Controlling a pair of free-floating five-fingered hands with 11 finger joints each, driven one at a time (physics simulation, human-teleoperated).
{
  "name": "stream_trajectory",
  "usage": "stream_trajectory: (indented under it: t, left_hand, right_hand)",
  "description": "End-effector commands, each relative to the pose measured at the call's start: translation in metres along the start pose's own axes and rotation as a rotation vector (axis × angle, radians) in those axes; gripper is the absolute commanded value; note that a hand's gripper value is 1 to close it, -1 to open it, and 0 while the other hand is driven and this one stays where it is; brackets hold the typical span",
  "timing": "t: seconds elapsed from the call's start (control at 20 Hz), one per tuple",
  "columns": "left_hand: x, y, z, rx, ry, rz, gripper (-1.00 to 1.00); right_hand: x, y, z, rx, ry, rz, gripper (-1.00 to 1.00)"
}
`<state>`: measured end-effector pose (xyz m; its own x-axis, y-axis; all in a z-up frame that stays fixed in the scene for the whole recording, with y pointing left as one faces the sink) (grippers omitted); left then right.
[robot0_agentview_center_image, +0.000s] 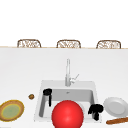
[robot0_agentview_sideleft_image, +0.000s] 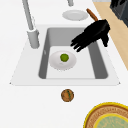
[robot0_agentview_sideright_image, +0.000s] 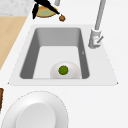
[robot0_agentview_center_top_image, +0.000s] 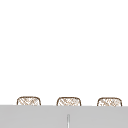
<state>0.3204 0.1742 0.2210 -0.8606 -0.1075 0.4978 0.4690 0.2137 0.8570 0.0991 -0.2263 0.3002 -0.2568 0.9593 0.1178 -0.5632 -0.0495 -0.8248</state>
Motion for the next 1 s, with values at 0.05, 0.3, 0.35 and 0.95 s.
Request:
stream_trajectory:
  t: [0.05, 0.3, 0.35, 0.95]
  left_hand:
    - [-0.005, -0.016, -0.015, -0.049, -0.086, 0.014, -1.00]
    - [-0.013, -0.039, -0.031, -0.038, -0.084, 0.001, -1.00]
    - [-0.015, -0.044, -0.035, -0.033, -0.076, 0.003, -1.00]
    - [-0.064, -0.107, -0.099, 0.000, -0.036, -0.013, -1.00]
  right_hand:
    - [0.000, 0.000, 0.000, 0.000, 0.000, 0.000, 0.00]
    - [0.000, 0.000, 0.000, 0.000, 0.000, 0.000, 0.00]
    - [0.000, 0.000, 0.000, 0.000, 0.000, 0.000, 0.00]
    - [0.000, 0.000, 0.000, 0.000, 0.000, 0.000, 0.00]
